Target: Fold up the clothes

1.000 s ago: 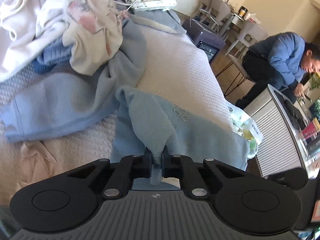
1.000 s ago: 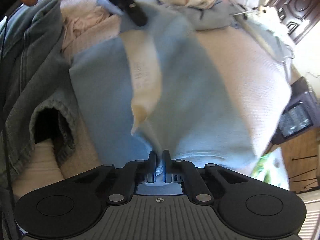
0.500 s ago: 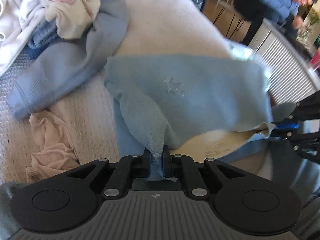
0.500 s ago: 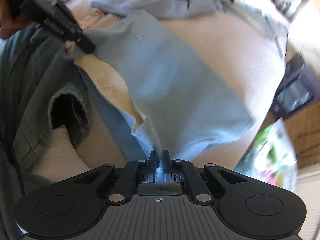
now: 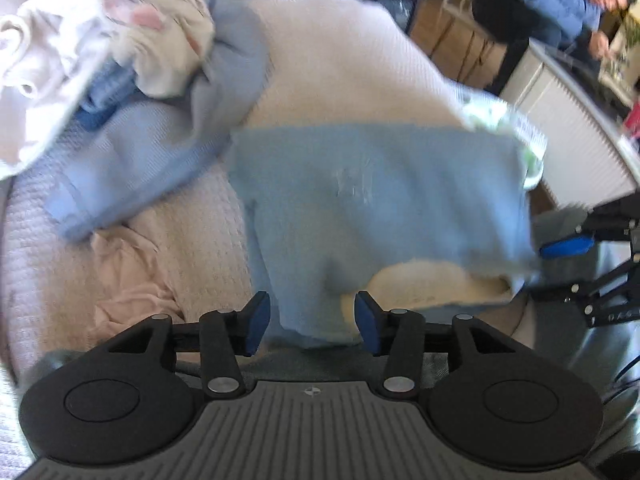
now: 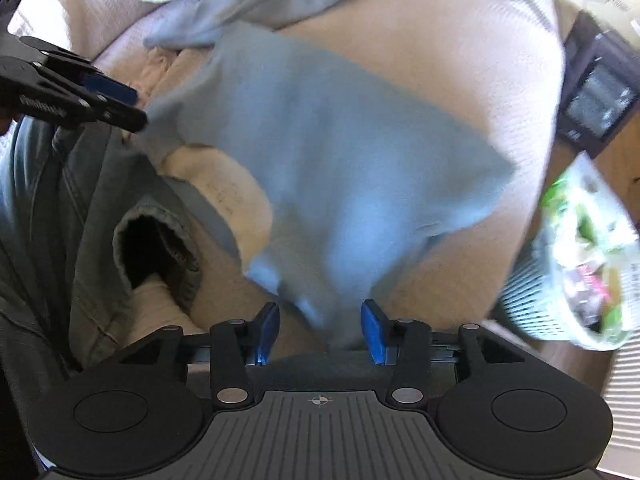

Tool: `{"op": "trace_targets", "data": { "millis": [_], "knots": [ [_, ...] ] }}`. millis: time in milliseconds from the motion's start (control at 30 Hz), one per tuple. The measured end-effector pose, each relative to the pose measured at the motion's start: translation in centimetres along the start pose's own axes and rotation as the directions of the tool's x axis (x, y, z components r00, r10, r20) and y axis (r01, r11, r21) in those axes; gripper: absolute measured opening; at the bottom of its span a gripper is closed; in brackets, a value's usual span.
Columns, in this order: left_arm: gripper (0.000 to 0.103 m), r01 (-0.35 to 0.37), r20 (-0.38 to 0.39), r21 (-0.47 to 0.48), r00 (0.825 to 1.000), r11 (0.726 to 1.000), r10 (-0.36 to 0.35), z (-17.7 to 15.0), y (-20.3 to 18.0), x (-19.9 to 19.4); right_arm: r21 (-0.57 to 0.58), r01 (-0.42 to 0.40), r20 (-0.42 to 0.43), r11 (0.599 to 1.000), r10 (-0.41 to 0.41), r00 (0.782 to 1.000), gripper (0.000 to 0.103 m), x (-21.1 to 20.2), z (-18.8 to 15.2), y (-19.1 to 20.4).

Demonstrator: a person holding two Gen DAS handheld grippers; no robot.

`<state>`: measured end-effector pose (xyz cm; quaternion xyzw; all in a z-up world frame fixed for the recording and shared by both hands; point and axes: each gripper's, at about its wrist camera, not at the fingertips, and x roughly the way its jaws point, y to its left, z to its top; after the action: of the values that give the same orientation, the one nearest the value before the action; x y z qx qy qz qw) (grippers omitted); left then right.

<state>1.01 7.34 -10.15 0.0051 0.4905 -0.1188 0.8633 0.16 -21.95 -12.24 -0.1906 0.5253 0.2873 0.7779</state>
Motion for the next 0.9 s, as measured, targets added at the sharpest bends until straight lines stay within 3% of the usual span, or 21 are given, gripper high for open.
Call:
{"op": "trace_targets", "data": {
  "millis": [167, 233, 333, 433, 500, 600, 700, 900],
  "knots": [
    [0.046, 0.005, 0.114, -0.061, 0.993, 0.998, 0.002, 1.9, -0.2, -1.7, 0.070, 0.022, 0.145, 0.997, -0.032, 0.989, 0.046, -4.0, 0.8, -1.1],
    [0.046, 0.009, 0.131, -0.036, 0.991, 0.999, -0.004, 2.5, -1.1, -0.9, 0.110, 0.031, 0.263, 0.993, -0.059, 0.963, 0.046, -5.3, 0.9, -1.0],
    [0.044, 0.024, 0.120, 0.001, 0.993, 1.000, -0.024, 2.7, -3.0, 1.1, 0.114, 0.036, 0.365, 0.993, -0.076, 0.928, 0.046, -4.7, 1.4, -0.4],
    [0.023, 0.029, 0.087, 0.020, 0.996, 0.999, -0.031, 2.3, -4.2, 2.9, 0.108, 0.035, 0.348, 0.994, -0.071, 0.935, 0.043, -1.9, 2.2, 0.5],
    [0.013, 0.011, 0.065, 0.013, 0.998, 1.000, -0.012, 1.9, -4.3, 4.0, 0.107, 0.022, 0.321, 0.994, -0.056, 0.945, 0.033, -0.2, 2.5, 0.9],
    [0.011, -0.036, 0.021, -0.007, 0.999, 0.999, 0.036, 1.3, -3.4, 5.3, 0.107, 0.024, 0.261, 0.994, -0.051, 0.964, 0.026, 2.0, 2.8, 1.5],
    [0.010, -0.084, -0.036, -0.019, 0.996, 0.996, 0.083, 0.5, -2.1, 6.5, 0.109, 0.071, 0.171, 0.992, -0.089, 0.981, 0.025, 3.6, 2.7, 1.8],
    [0.010, -0.095, -0.057, -0.022, 0.994, 0.995, 0.094, -0.1, -1.6, 7.5, 0.102, 0.089, 0.124, 0.991, -0.101, 0.987, 0.023, 4.5, 2.2, 1.9]
  ]
}}
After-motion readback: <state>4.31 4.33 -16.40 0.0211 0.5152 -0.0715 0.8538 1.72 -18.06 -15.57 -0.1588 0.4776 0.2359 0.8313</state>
